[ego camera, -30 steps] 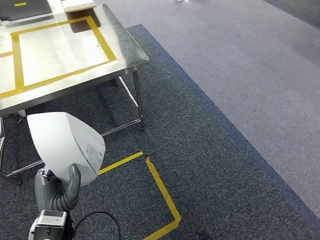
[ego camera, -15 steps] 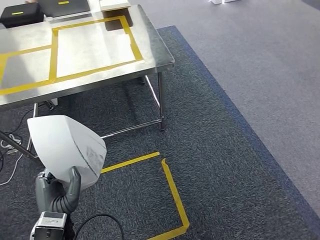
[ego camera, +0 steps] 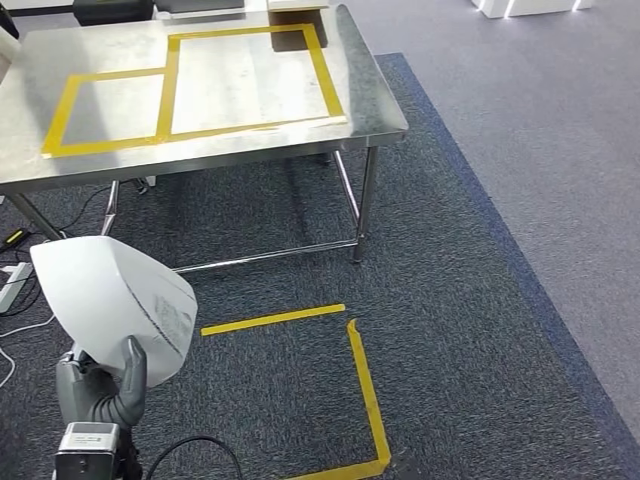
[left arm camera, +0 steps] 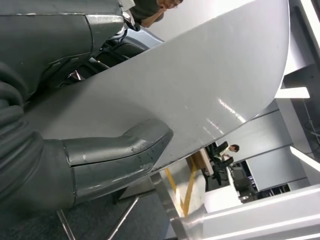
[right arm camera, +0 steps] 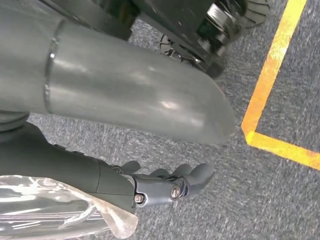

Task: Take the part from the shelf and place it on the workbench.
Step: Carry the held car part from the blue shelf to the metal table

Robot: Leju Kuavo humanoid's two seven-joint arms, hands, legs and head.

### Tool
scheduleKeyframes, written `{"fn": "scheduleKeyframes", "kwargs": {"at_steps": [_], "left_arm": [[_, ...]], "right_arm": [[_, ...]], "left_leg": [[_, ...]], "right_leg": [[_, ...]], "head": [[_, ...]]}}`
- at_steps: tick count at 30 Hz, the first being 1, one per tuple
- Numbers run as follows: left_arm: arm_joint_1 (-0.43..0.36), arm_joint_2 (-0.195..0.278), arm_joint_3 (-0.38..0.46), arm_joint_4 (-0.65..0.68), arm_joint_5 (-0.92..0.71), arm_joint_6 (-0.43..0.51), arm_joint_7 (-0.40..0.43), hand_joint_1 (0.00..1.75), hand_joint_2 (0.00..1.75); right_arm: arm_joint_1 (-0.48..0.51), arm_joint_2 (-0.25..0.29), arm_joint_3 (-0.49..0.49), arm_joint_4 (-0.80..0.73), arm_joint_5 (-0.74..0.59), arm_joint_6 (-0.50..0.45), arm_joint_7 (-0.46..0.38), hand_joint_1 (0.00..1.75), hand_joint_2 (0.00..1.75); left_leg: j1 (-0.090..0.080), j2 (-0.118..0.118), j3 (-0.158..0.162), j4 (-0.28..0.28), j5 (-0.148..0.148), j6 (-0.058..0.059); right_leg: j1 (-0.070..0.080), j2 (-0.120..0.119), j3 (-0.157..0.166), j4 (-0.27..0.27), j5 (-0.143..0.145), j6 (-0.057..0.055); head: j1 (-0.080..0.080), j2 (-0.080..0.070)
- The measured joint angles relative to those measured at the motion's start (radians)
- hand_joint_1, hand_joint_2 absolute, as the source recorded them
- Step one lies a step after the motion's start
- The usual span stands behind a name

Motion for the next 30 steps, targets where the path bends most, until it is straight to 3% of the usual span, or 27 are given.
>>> {"fn": "scheduleKeyframes", "kwargs": {"at_steps": [10, 12, 14, 16, 17, 18, 20, 22, 23, 27, 29, 30], "left_arm": [[0.009, 0.002, 0.010, -0.011, 0.000, -0.002, 0.001, 1.75, 1.75], [0.009, 0.002, 0.012, -0.018, -0.002, -0.004, 0.002, 1.75, 1.75], [0.008, 0.002, 0.013, -0.024, -0.005, -0.007, 0.003, 1.75, 1.75], [0.007, 0.002, 0.013, -0.026, -0.009, -0.010, 0.004, 1.75, 1.75], [0.007, 0.002, 0.014, -0.026, -0.010, -0.011, 0.004, 1.75, 1.75], [0.008, 0.002, 0.014, -0.026, -0.011, -0.012, 0.004, 1.75, 1.75], [0.008, 0.002, 0.014, -0.026, -0.011, -0.014, 0.004, 1.75, 1.75], [0.008, 0.002, 0.014, -0.027, -0.011, -0.015, 0.004, 1.75, 1.75], [0.007, 0.002, 0.014, -0.028, -0.011, -0.015, 0.004, 1.75, 1.75], [0.006, 0.002, 0.014, -0.032, -0.013, -0.016, 0.004, 1.75, 1.75], [0.005, 0.002, 0.014, -0.035, -0.016, -0.016, 0.004, 1.75, 1.75], [0.005, 0.002, 0.014, -0.035, -0.017, -0.019, 0.004, 1.75, 1.75]], "right_arm": [[-0.012, 0.003, 0.007, 0.000, -0.028, 0.004, 0.013, 0.00, 0.00], [-0.013, 0.005, 0.007, -0.001, -0.042, 0.001, 0.001, 0.00, 0.00], [-0.012, 0.006, 0.007, -0.002, -0.054, -0.002, -0.010, 0.00, 0.00], [-0.005, 0.006, 0.007, -0.002, -0.062, -0.003, -0.013, 0.00, 0.00], [0.000, 0.006, 0.007, -0.002, -0.064, -0.003, -0.013, 0.00, 0.00], [0.003, 0.006, 0.006, -0.002, -0.066, -0.003, -0.013, 0.00, 0.00], [0.006, 0.006, 0.006, -0.002, -0.068, -0.003, -0.013, 0.00, 0.00], [0.005, 0.007, 0.006, -0.002, -0.069, -0.002, -0.013, 0.00, 0.00], [0.004, 0.007, 0.006, -0.002, -0.069, -0.002, -0.013, 0.00, 0.00], [0.007, 0.009, 0.005, -0.002, -0.070, -0.002, -0.013, 0.00, 0.00], [0.006, 0.011, 0.005, -0.002, -0.074, -0.004, -0.014, 0.00, 0.00], [0.007, 0.011, 0.005, -0.002, -0.077, -0.006, -0.016, 0.00, 0.00]], "left_leg": [[-0.013, -0.004, 0.000, 0.005, -0.010, 0.027], [-0.007, -0.013, 0.011, -0.010, -0.008, 0.037], [-0.001, -0.022, 0.020, -0.022, -0.008, 0.047], [-0.001, -0.033, 0.024, -0.022, -0.011, 0.049], [-0.001, -0.041, 0.028, -0.022, -0.014, 0.048], [-0.001, -0.048, 0.034, -0.022, -0.018, 0.046], [-0.001, -0.057, 0.053, -0.021, -0.031, 0.039], [-0.002, -0.060, 0.066, -0.019, -0.045, 0.027], [-0.002, -0.061, 0.068, -0.018, -0.050, 0.021], [0.001, -0.061, 0.070, 0.000, -0.072, 0.000], [0.005, -0.060, 0.027, 0.089, -0.104, -0.012], [0.006, -0.060, -0.017, 0.163, -0.123, -0.017]], "right_leg": [[-0.013, -0.006, 0.010, -0.010, 0.002, 0.042], [-0.013, 0.013, 0.002, 0.008, -0.014, 0.049], [-0.014, 0.059, -0.050, 0.107, -0.061, 0.048], [-0.014, 0.085, -0.132, 0.245, -0.108, 0.044], [-0.014, 0.088, -0.160, 0.281, -0.108, 0.043], [-0.014, 0.089, -0.168, 0.278, -0.085, 0.041], [-0.014, 0.090, -0.129, 0.164, 0.002, 0.035], [-0.010, 0.091, -0.073, 0.050, 0.045, 0.028], [-0.008, 0.092, -0.057, 0.025, 0.042, 0.024], [-0.007, 0.094, -0.033, 0.012, 0.017, 0.001], [-0.011, 0.093, -0.012, 0.008, 0.003, -0.009], [-0.011, 0.092, -0.002, 0.008, -0.007, -0.012]], "head": [[-0.001, 0.000], [0.001, 0.000], [0.007, 0.000], [0.010, 0.000], [0.010, 0.000], [0.010, 0.000], [0.010, 0.000], [0.010, 0.000], [0.009, 0.000], [0.000, 0.000], [-0.005, 0.000], [-0.007, 0.000]]}}
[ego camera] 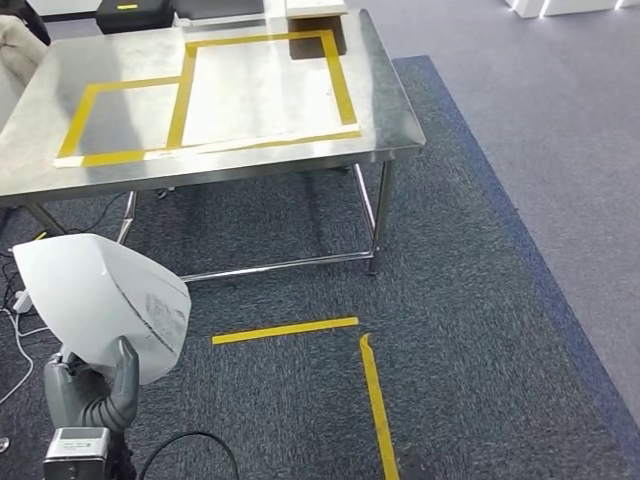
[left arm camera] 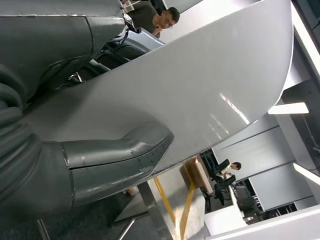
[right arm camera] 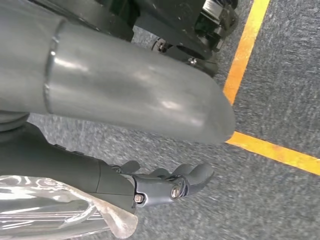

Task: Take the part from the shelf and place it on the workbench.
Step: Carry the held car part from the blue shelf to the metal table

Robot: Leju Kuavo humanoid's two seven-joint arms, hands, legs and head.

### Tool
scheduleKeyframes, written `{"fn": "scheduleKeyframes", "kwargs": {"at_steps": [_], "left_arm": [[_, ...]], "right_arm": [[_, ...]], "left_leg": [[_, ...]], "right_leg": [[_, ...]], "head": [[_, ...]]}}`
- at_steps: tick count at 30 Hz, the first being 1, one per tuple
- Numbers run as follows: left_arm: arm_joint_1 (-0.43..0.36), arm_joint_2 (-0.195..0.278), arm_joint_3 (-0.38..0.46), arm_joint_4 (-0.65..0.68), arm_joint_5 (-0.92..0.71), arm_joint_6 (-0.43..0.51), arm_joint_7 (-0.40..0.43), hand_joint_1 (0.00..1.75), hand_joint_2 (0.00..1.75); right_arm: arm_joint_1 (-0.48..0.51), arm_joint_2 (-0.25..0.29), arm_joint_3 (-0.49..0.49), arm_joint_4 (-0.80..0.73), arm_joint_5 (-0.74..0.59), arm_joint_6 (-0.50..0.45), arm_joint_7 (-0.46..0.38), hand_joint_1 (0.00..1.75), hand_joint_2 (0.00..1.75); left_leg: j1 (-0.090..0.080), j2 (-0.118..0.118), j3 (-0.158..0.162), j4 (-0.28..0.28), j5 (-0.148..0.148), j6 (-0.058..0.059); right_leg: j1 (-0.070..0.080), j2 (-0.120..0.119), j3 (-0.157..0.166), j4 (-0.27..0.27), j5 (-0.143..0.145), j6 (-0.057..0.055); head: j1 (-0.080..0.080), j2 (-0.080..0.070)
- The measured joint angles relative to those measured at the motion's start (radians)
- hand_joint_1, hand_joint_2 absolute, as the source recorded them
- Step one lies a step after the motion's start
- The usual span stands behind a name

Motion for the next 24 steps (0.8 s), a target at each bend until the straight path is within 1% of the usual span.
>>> {"fn": "scheduleKeyframes", "kwargs": {"at_steps": [1, 2, 3, 4, 5, 6, 7, 8, 9, 10, 11, 12, 13, 14, 15, 16, 17, 18, 19, 20, 21, 22, 23, 24], "left_arm": [[0.001, 0.000, 0.000, 0.000, -0.001, -0.003, 0.000, 1.75, 1.75], [0.001, 0.000, 0.000, 0.000, -0.003, -0.008, 0.002, 1.75, 1.75], [0.001, 0.000, -0.001, 0.000, -0.006, -0.012, 0.004, 1.75, 1.75], [0.001, 0.000, -0.001, 0.000, -0.009, -0.016, 0.007, 1.75, 1.75], [0.000, 0.000, -0.003, 0.000, -0.013, -0.018, 0.010, 1.75, 1.75], [-0.001, 0.000, -0.005, 0.000, -0.017, -0.019, 0.012, 1.75, 1.75], [-0.002, 0.000, -0.007, 0.001, -0.021, -0.020, 0.012, 1.75, 1.75], [-0.003, -0.001, -0.009, 0.001, -0.023, -0.020, 0.012, 1.75, 1.75], [-0.005, -0.001, -0.011, 0.002, -0.024, -0.019, 0.012, 1.75, 1.75], [-0.006, -0.002, -0.013, 0.002, -0.024, -0.019, 0.011, 1.75, 1.75], [-0.007, -0.004, -0.015, 0.002, -0.024, -0.018, 0.010, 1.75, 1.75], [-0.007, -0.006, -0.017, 0.002, -0.023, -0.017, 0.009, 1.75, 1.75], [-0.007, -0.007, -0.019, 0.002, -0.022, -0.016, 0.008, 1.75, 1.75], [-0.008, -0.009, -0.020, 0.003, -0.021, -0.016, 0.007, 1.75, 1.75], [-0.009, -0.009, -0.021, 0.003, -0.021, -0.015, 0.006, 1.75, 1.75], [-0.010, -0.010, -0.022, 0.003, -0.021, -0.015, 0.006, 1.75, 1.75], [-0.010, -0.010, -0.024, 0.004, -0.021, -0.014, 0.006, 1.75, 1.75], [-0.010, -0.010, -0.025, 0.004, -0.021, -0.014, 0.006, 1.75, 1.75], [-0.010, -0.010, -0.025, 0.004, -0.021, -0.013, 0.005, 1.75, 1.75], [-0.010, -0.010, -0.026, 0.005, -0.021, -0.012, 0.005, 1.75, 1.75], [-0.010, -0.010, -0.026, 0.005, -0.019, -0.009, 0.003, 1.75, 1.75], [-0.010, -0.009, -0.026, 0.006, -0.017, -0.007, 0.002, 1.75, 1.75], [-0.011, -0.009, -0.026, 0.007, -0.012, -0.005, 0.000, 1.75, 1.75], [-0.011, -0.008, -0.025, 0.008, -0.006, -0.002, -0.002, 1.75, 1.75]], "right_arm": [[0.003, 0.000, 0.000, 0.000, -0.005, -0.003, -0.004, 0.00, 0.00], [0.007, 0.001, -0.001, 0.000, -0.012, -0.007, -0.011, 0.00, 0.00], [0.012, 0.001, -0.001, 0.000, -0.021, -0.011, -0.019, 0.00, 0.00], [0.018, 0.001, -0.002, 0.000, -0.029, -0.015, -0.028, 0.00, 0.00], [0.022, 0.001, -0.003, 0.000, -0.036, -0.017, -0.035, 0.00, 0.00], [0.026, 0.001, -0.004, 0.000, -0.040, -0.018, -0.040, 0.00, 0.00], [0.030, 0.001, -0.005, 0.001, -0.042, -0.018, -0.042, 0.00, 0.00], [0.032, 0.001, -0.006, 0.001, -0.041, -0.018, -0.041, 0.00, 0.00], [0.034, 0.001, -0.006, 0.001, -0.039, -0.018, -0.040, 0.00, 0.00], [0.035, 0.001, -0.006, 0.002, -0.035, -0.017, -0.038, 0.00, 0.00], [0.035, 0.001, -0.006, 0.002, -0.031, -0.016, -0.036, 0.00, 0.00], [0.035, 0.001, -0.006, 0.002, -0.027, -0.016, -0.035, 0.00, 0.00], [0.035, 0.001, -0.006, 0.002, -0.024, -0.015, -0.034, 0.00, 0.00], [0.035, 0.001, -0.005, 0.002, -0.022, -0.015, -0.033, 0.00, 0.00], [0.035, 0.001, -0.005, 0.002, -0.021, -0.015, -0.033, 0.00, 0.00], [0.037, 0.001, -0.005, 0.002, -0.020, -0.015, -0.032, 0.00, 0.00], [0.041, 0.001, -0.005, 0.002, -0.019, -0.015, -0.031, 0.00, 0.00], [0.044, 0.001, -0.005, 0.002, -0.019, -0.015, -0.031, 0.00, 0.00], [0.047, 0.001, -0.005, 0.002, -0.017, -0.014, -0.030, 0.00, 0.00], [0.049, 0.001, -0.005, 0.002, -0.015, -0.014, -0.029, 0.00, 0.00], [0.052, 0.001, -0.005, 0.002, -0.013, -0.012, -0.026, 0.00, 0.00], [0.054, 0.001, -0.004, 0.003, -0.009, -0.009, -0.022, 0.00, 0.00], [0.055, 0.001, -0.003, 0.005, -0.004, -0.004, -0.016, 0.00, 0.00], [0.054, 0.001, 0.000, 0.006, 0.001, 0.000, -0.009, 0.00, 0.00]], "left_leg": [[0.002, 0.000, -0.048, 0.071, -0.015, -0.003], [0.003, 0.000, -0.089, 0.121, -0.013, -0.005], [0.003, 0.000, -0.114, 0.133, 0.011, -0.004], [0.003, 0.000, -0.120, 0.105, 0.058, -0.001], [0.003, 0.000, -0.112, 0.046, 0.117, 0.004], [0.000, 0.001, -0.099, -0.006, 0.160, 0.010], [-0.004, 0.002, -0.084, -0.050, 0.184, 0.017], [-0.008, 0.003, -0.072, -0.080, 0.184, 0.024], [-0.011, 0.004, -0.061, -0.095, 0.165, 0.031], [-0.012, 0.003, -0.049, -0.118, 0.151, 0.038], [-0.010, 0.002, -0.036, -0.139, 0.138, 0.043], [-0.008, 0.001, -0.020, -0.156, 0.130, 0.048], [-0.006, 0.000, -0.003, -0.169, 0.127, 0.053], [-0.004, -0.001, 0.014, -0.181, 0.122, 0.056], [-0.005, -0.001, 0.030, -0.189, 0.115, 0.060], [-0.005, -0.004, 0.045, -0.194, 0.105, 0.061], [-0.005, -0.008, 0.062, -0.197, 0.094, 0.061], [-0.005, -0.014, 0.080, -0.199, 0.080, 0.061], [-0.005, -0.022, 0.101, -0.199, 0.066, 0.059], [-0.005, -0.029, 0.123, -0.199, 0.050, 0.057], [-0.004, -0.036, 0.141, -0.200, 0.034, 0.055], [-0.004, -0.045, 0.159, -0.197, 0.017, 0.051], [-0.004, -0.054, 0.170, -0.196, 0.001, 0.047], [-0.002, -0.062, 0.181, -0.195, -0.012, 0.041]], "right_leg": [[0.000, 0.000, 0.011, 0.000, -0.010, -0.001], [0.000, 0.000, 0.024, 0.000, -0.022, 0.000], [0.000, 0.001, 0.040, 0.000, -0.035, 0.001], [0.000, 0.002, 0.058, 0.000, -0.048, 0.002], [0.000, 0.003, 0.076, -0.001, -0.062, 0.003], [0.000, 0.003, 0.090, -0.004, -0.074, 0.005], [0.001, 0.004, 0.100, -0.009, -0.084, 0.010], [0.001, 0.002, 0.104, -0.016, -0.091, 0.015], [0.002, 0.001, 0.110, -0.022, -0.092, 0.022], [0.003, -0.001, 0.115, -0.023, -0.087, 0.030], [0.003, -0.003, 0.111, -0.015, -0.079, 0.035], [0.004, -0.003, 0.100, 0.011, -0.070, 0.038], [0.005, -0.001, 0.074, 0.054, -0.064, 0.039], [0.006, 0.000, 0.035, 0.112, -0.068, 0.037], [0.007, 0.002, -0.010, 0.174, -0.085, 0.034], [0.008, 0.002, -0.057, 0.225, -0.115, 0.033], [0.008, 0.003, -0.098, 0.255, -0.147, 0.035], [0.007, 0.003, -0.128, 0.260, -0.171, 0.037], [0.006, 0.003, -0.146, 0.239, -0.174, 0.042], [0.003, 0.007, -0.154, 0.198, -0.147, 0.046], [-0.001, 0.021, -0.157, 0.143, -0.081, 0.050], [-0.003, 0.034, -0.159, 0.095, -0.011, 0.051], [-0.003, 0.045, -0.154, 0.061, 0.044, 0.048], [-0.001, 0.050, -0.149, 0.043, 0.080, 0.041]], "head": [[0.000, 0.000], [0.000, 0.000], [0.000, 0.000], [0.000, 0.000], [0.000, 0.000], [0.000, 0.000], [-0.001, 0.000], [-0.002, 0.000], [-0.003, 0.000], [-0.004, 0.000], [-0.003, 0.000], [-0.001, 0.000], [0.002, 0.000], [0.004, 0.000], [0.006, 0.000], [0.006, 0.000], [0.007, 0.000], [0.007, 0.000], [0.007, 0.000], [0.007, 0.000], [0.008, 0.000], [0.008, 0.000], [0.008, 0.000], [0.008, 0.000]]}}
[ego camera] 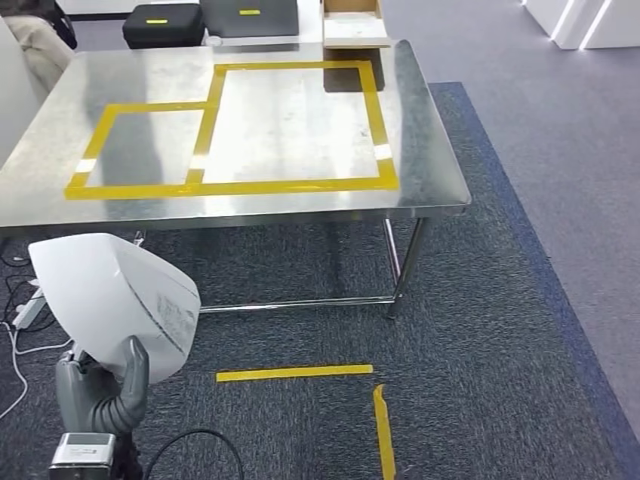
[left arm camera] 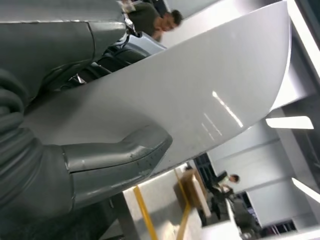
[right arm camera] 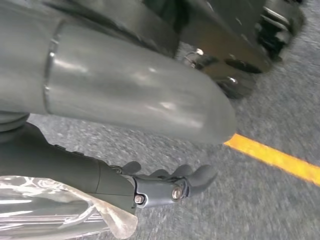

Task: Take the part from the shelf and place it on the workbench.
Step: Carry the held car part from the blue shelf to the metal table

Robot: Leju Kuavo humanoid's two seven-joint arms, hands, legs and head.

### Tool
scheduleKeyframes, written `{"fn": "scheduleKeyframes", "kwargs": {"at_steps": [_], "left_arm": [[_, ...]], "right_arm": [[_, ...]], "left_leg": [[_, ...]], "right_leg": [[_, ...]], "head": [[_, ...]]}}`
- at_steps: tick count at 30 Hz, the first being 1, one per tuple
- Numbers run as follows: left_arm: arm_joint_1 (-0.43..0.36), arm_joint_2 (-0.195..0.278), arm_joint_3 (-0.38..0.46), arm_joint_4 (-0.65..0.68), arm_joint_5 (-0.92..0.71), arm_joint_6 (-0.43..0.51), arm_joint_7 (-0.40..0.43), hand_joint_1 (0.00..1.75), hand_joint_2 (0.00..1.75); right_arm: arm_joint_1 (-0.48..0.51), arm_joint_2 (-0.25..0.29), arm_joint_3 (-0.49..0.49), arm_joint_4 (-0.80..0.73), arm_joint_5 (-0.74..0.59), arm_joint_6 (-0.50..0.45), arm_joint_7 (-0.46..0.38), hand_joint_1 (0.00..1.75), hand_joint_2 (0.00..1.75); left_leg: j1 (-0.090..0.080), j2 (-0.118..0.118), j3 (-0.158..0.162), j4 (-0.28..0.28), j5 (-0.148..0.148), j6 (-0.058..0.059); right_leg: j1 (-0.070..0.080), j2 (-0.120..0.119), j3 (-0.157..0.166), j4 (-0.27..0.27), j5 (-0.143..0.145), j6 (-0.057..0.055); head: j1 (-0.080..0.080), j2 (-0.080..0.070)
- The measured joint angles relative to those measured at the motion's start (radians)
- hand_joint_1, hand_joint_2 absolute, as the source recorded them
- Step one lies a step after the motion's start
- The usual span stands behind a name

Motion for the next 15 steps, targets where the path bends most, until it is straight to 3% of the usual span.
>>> {"fn": "scheduleKeyframes", "kwargs": {"at_steps": [2, 3, 5, 6, 8, 9, 10, 11, 12, 14, 15], "left_arm": [[0.001, 0.002, 0.002, 0.000, 0.012, 0.003, -0.004, 1.75, 1.75], [0.002, 0.004, 0.004, 0.000, 0.017, 0.004, -0.005, 1.75, 1.75], [0.002, 0.007, 0.008, 0.000, 0.022, 0.004, -0.007, 1.75, 1.75], [0.002, 0.008, 0.010, 0.000, 0.023, 0.003, -0.007, 1.75, 1.75], [0.004, 0.009, 0.014, 0.000, 0.023, -0.001, -0.007, 1.75, 1.75], [0.005, 0.009, 0.016, 0.000, 0.022, -0.003, -0.007, 1.75, 1.75], [0.006, 0.009, 0.017, 0.000, 0.020, -0.005, -0.006, 1.75, 1.75], [0.006, 0.009, 0.018, 0.000, 0.017, -0.006, -0.005, 1.75, 1.75], [0.008, 0.009, 0.019, 0.000, 0.014, -0.007, -0.004, 1.75, 1.75], [0.013, 0.009, 0.020, 0.000, 0.010, -0.008, -0.001, 1.75, 1.75], [0.015, 0.009, 0.021, 0.000, 0.009, -0.007, 0.000, 1.75, 1.75]], "right_arm": [[-0.013, 0.000, 0.009, 0.001, 0.008, 0.006, 0.012, 0.00, 0.00], [-0.021, 0.000, 0.014, 0.001, 0.011, 0.008, 0.016, 0.00, 0.00], [-0.036, 0.000, 0.022, 0.001, 0.013, 0.008, 0.021, 0.00, 0.00], [-0.040, 0.000, 0.025, 0.001, 0.013, 0.009, 0.024, 0.00, 0.00], [-0.043, 0.000, 0.029, 0.001, 0.009, 0.010, 0.028, 0.00, 0.00], [-0.043, 0.000, 0.030, 0.001, 0.004, 0.010, 0.027, 0.00, 0.00], [-0.044, 0.000, 0.031, 0.001, -0.002, 0.011, 0.023, 0.00, 0.00], [-0.044, 0.001, 0.032, 0.001, -0.009, 0.011, 0.019, 0.00, 0.00], [-0.043, 0.001, 0.033, 0.001, -0.015, 0.011, 0.014, 0.00, 0.00], [-0.042, 0.002, 0.034, 0.002, -0.023, 0.011, 0.009, 0.00, 0.00], [-0.041, 0.002, 0.034, 0.002, -0.026, 0.011, 0.008, 0.00, 0.00]], "left_leg": [[0.004, -0.009, 0.008, 0.012, -0.004, -0.012], [0.005, -0.001, -0.001, 0.040, 0.007, -0.017], [0.005, 0.027, -0.068, 0.154, 0.023, -0.028], [0.005, 0.042, -0.117, 0.223, 0.013, -0.032], [0.006, 0.052, -0.207, 0.309, -0.053, -0.038], [0.006, 0.053, -0.238, 0.319, -0.087, -0.038], [0.006, 0.054, -0.256, 0.305, -0.102, -0.037], [0.006, 0.055, -0.265, 0.271, -0.088, -0.035], [0.004, 0.058, -0.269, 0.222, -0.036, -0.031], [-0.002, 0.066, -0.278, 0.132, 0.111, -0.023], [-0.004, 0.069, -0.281, 0.108, 0.163, -0.019]], "right_leg": [[0.006, -0.014, 0.022, -0.002, -0.009, -0.019], [0.006, -0.020, 0.033, -0.006, -0.015, -0.027], [0.004, -0.034, 0.065, -0.015, -0.034, -0.038], [0.004, -0.042, 0.083, -0.019, -0.048, -0.042], [0.004, -0.055, 0.122, -0.023, -0.078, -0.043], [0.004, -0.059, 0.143, -0.023, -0.094, -0.042], [0.003, -0.061, 0.165, -0.024, -0.110, -0.040], [0.003, -0.063, 0.188, -0.024, -0.126, -0.039], [0.002, -0.064, 0.204, -0.025, -0.141, -0.037], [0.003, -0.063, 0.231, -0.023, -0.168, -0.031], [0.005, -0.063, 0.234, -0.027, -0.178, -0.025]], "head": [[0.002, 0.000], [0.002, 0.000], [0.001, 0.000], [0.000, 0.000], [0.000, 0.000], [0.000, 0.000], [0.000, 0.000], [0.000, 0.000], [0.000, 0.000], [0.000, 0.000], [0.001, 0.000]]}}
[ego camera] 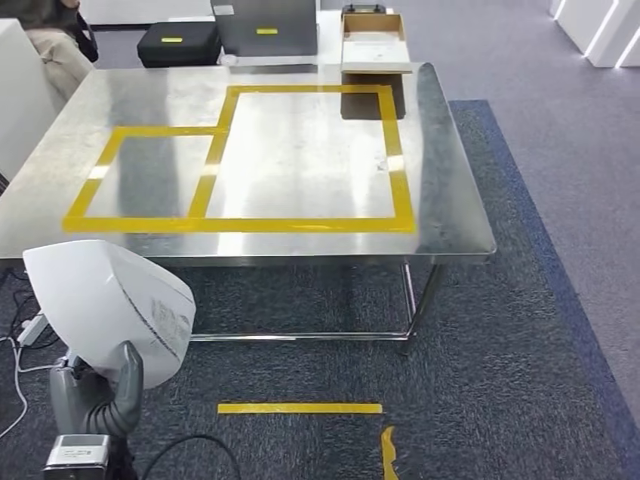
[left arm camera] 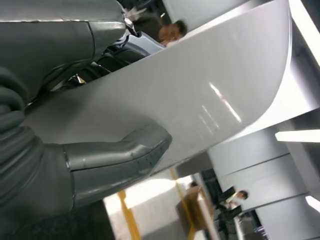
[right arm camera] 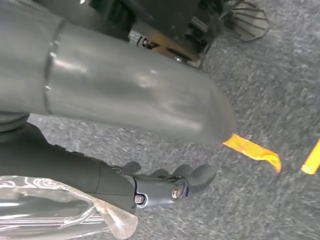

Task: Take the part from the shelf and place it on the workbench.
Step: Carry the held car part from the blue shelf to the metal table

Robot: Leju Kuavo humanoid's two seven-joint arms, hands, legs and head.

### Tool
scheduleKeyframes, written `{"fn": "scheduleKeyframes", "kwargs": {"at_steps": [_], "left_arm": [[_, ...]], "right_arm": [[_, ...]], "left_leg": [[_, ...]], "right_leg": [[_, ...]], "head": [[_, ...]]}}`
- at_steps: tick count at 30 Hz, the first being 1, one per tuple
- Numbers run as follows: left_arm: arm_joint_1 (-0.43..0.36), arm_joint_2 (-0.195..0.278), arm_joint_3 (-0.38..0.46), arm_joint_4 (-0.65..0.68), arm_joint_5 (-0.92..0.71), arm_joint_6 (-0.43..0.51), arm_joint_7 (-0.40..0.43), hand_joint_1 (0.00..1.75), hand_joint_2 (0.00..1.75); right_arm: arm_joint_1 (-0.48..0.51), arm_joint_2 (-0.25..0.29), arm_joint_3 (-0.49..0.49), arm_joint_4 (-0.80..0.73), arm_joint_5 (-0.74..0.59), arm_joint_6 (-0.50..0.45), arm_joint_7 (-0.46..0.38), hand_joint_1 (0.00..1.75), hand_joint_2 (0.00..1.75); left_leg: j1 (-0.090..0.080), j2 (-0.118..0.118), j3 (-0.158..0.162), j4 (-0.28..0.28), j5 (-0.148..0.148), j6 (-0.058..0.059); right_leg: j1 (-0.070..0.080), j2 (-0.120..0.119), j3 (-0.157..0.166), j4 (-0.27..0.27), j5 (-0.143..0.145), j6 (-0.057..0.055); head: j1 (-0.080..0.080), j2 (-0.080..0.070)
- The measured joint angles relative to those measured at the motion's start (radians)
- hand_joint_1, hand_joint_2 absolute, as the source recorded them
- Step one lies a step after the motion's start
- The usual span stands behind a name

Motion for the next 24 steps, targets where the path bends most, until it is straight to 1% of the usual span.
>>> {"fn": "scheduleKeyframes", "kwargs": {"at_steps": [1, 3, 4, 5, 6, 7, 8, 9, 10, 11, 12, 13, 14, 15, 17, 19, 20, 21, 23, 24], "left_arm": [[0.001, 0.000, 0.001, 0.000, -0.002, 0.000, 0.000, 1.75, 1.75], [0.001, 0.000, 0.003, -0.001, -0.005, 0.001, 0.000, 1.75, 1.75], [0.000, 0.000, 0.003, -0.002, -0.006, 0.001, 0.000, 1.75, 1.75], [-0.001, 0.000, 0.004, -0.003, -0.007, 0.001, 0.000, 1.75, 1.75], [-0.002, 0.000, 0.004, -0.003, -0.007, 0.001, 0.000, 1.75, 1.75], [-0.003, 0.000, 0.004, -0.003, -0.008, 0.001, 0.000, 1.75, 1.75], [-0.003, 0.000, 0.004, -0.003, -0.008, 0.001, 0.000, 1.75, 1.75], [-0.002, 0.000, 0.004, -0.003, -0.009, 0.001, 0.001, 1.75, 1.75], [-0.002, 0.000, 0.004, -0.003, -0.009, 0.001, 0.001, 1.75, 1.75], [-0.002, 0.000, 0.005, -0.003, -0.009, 0.001, 0.001, 1.75, 1.75], [-0.002, 0.000, 0.005, -0.003, -0.009, 0.001, 0.001, 1.75, 1.75], [-0.002, 0.000, 0.005, -0.003, -0.009, 0.001, 0.002, 1.75, 1.75], [-0.003, 0.000, 0.005, -0.003, -0.009, 0.001, 0.002, 1.75, 1.75], [-0.004, 0.000, 0.005, -0.003, -0.009, 0.000, 0.002, 1.75, 1.75], [-0.004, 0.000, 0.005, -0.003, -0.010, 0.000, 0.002, 1.75, 1.75], [-0.003, 0.000, 0.005, -0.004, -0.011, 0.000, 0.002, 1.75, 1.75], [-0.004, 0.000, 0.005, -0.004, -0.011, 0.000, 0.002, 1.75, 1.75], [-0.003, 0.000, 0.005, -0.004, -0.012, 0.000, 0.002, 1.75, 1.75], [-0.003, 0.000, 0.005, -0.004, -0.013, 0.000, 0.002, 1.75, 1.75], [-0.002, 0.000, 0.005, -0.004, -0.013, 0.000, 0.002, 1.75, 1.75]], "right_arm": [[-0.001, 0.000, 0.000, 0.000, -0.001, 0.000, -0.001, 0.00, 0.00], [-0.004, 0.000, 0.000, -0.001, -0.003, 0.002, -0.002, 0.00, 0.00], [-0.007, 0.000, 0.001, -0.001, -0.004, 0.002, -0.002, 0.00, 0.00], [-0.010, 0.001, 0.001, -0.001, -0.005, 0.003, -0.003, 0.00, 0.00], [-0.012, 0.001, 0.001, -0.001, -0.006, 0.004, -0.003, 0.00, 0.00], [-0.013, 0.001, 0.002, -0.001, -0.007, 0.004, -0.003, 0.00, 0.00], [-0.012, 0.000, 0.002, -0.001, -0.008, 0.004, -0.002, 0.00, 0.00], [-0.010, 0.000, 0.002, -0.001, -0.009, 0.004, -0.002, 0.00, 0.00], [-0.007, 0.000, 0.002, -0.001, -0.010, 0.004, -0.002, 0.00, 0.00], [-0.005, 0.000, 0.001, -0.001, -0.010, 0.004, -0.002, 0.00, 0.00], [-0.004, 0.000, 0.001, -0.001, -0.010, 0.004, -0.002, 0.00, 0.00], [-0.004, 0.000, 0.002, -0.001, -0.010, 0.004, -0.002, 0.00, 0.00], [-0.005, 0.000, 0.002, -0.001, -0.010, 0.004, -0.002, 0.00, 0.00], [-0.005, 0.000, 0.002, -0.001, -0.010, 0.005, -0.002, 0.00, 0.00], [-0.007, 0.000, 0.002, -0.001, -0.010, 0.005, -0.002, 0.00, 0.00], [-0.007, 0.000, 0.001, -0.001, -0.011, 0.005, -0.002, 0.00, 0.00], [-0.007, 0.001, 0.001, -0.001, -0.011, 0.004, -0.003, 0.00, 0.00], [-0.007, 0.001, 0.002, -0.001, -0.011, 0.004, -0.003, 0.00, 0.00], [-0.007, 0.000, 0.002, -0.001, -0.011, 0.004, -0.003, 0.00, 0.00], [-0.006, 0.000, 0.002, -0.001, -0.011, 0.004, -0.003, 0.00, 0.00]], "left_leg": [[-0.002, 0.000, -0.003, -0.008, 0.020, 0.004], [0.000, -0.006, 0.008, -0.020, 0.012, 0.013], [0.002, -0.008, 0.018, -0.028, 0.007, 0.019], [0.005, -0.009, 0.030, -0.038, 0.003, 0.024], [0.006, -0.010, 0.041, -0.045, -0.002, 0.028], [0.006, -0.010, 0.049, -0.048, -0.008, 0.032], [0.006, -0.011, 0.056, -0.049, -0.015, 0.033], [0.006, -0.014, 0.065, -0.050, -0.024, 0.034], [0.006, -0.017, 0.077, -0.050, -0.033, 0.033], [0.007, -0.019, 0.090, -0.050, -0.042, 0.031], [0.007, -0.021, 0.105, -0.049, -0.052, 0.029], [0.006, -0.022, 0.117, -0.049, -0.061, 0.024], [0.005, -0.024, 0.125, -0.048, -0.069, 0.019], [0.004, -0.025, 0.128, -0.049, -0.074, 0.014], [0.005, -0.027, 0.130, -0.052, -0.077, 0.004], [0.007, -0.023, 0.129, -0.044, -0.086, -0.006], [0.008, -0.021, 0.119, -0.016, -0.103, -0.012], [0.009, -0.018, 0.098, 0.033, -0.127, -0.018], [0.013, -0.015, 0.030, 0.166, -0.180, -0.026], [0.014, -0.015, 0.002, 0.213, -0.189, -0.028]], "right_leg": [[0.001, 0.000, 0.006, -0.006, -0.006, 0.006], [0.002, -0.001, 0.016, -0.026, -0.015, 0.017], [0.002, 0.000, 0.017, -0.018, -0.025, 0.020], [0.003, 0.003, 0.002, 0.014, -0.042, 0.022], [0.002, 0.007, -0.034, 0.073, -0.064, 0.023], [0.003, 0.010, -0.083, 0.147, -0.085, 0.023], [0.003, 0.012, -0.136, 0.216, -0.098, 0.023], [0.003, 0.013, -0.180, 0.261, -0.093, 0.024], [0.002, 0.013, -0.206, 0.266, -0.063, 0.025], [0.002, 0.014, -0.213, 0.233, -0.013, 0.026], [0.001, 0.014, -0.206, 0.173, 0.046, 0.026], [0.002, 0.016, -0.193, 0.116, 0.090, 0.027], [0.002, 0.017, -0.174, 0.066, 0.113, 0.024], [0.003, 0.019, -0.160, 0.036, 0.120, 0.020], [0.006, 0.021, -0.144, 0.019, 0.109, 0.008], [0.004, 0.020, -0.138, 0.013, 0.109, -0.003], [0.001, 0.018, -0.132, 0.009, 0.108, -0.009], [0.000, 0.015, -0.126, 0.007, 0.106, -0.014], [0.000, 0.011, -0.116, 0.006, 0.098, -0.020], [0.001, 0.010, -0.112, 0.006, 0.094, -0.021]], "head": [[0.001, 0.000], [0.003, 0.000], [0.004, 0.000], [0.005, 0.000], [0.006, 0.000], [0.006, 0.000], [0.006, 0.000], [0.006, 0.000], [0.007, 0.000], [0.007, 0.000], [0.007, 0.000], [0.007, 0.000], [0.007, 0.000], [0.006, 0.000], [0.004, 0.000], [0.001, 0.000], [-0.001, 0.000], [-0.002, 0.000], [-0.004, 0.000], [-0.004, 0.000]]}}
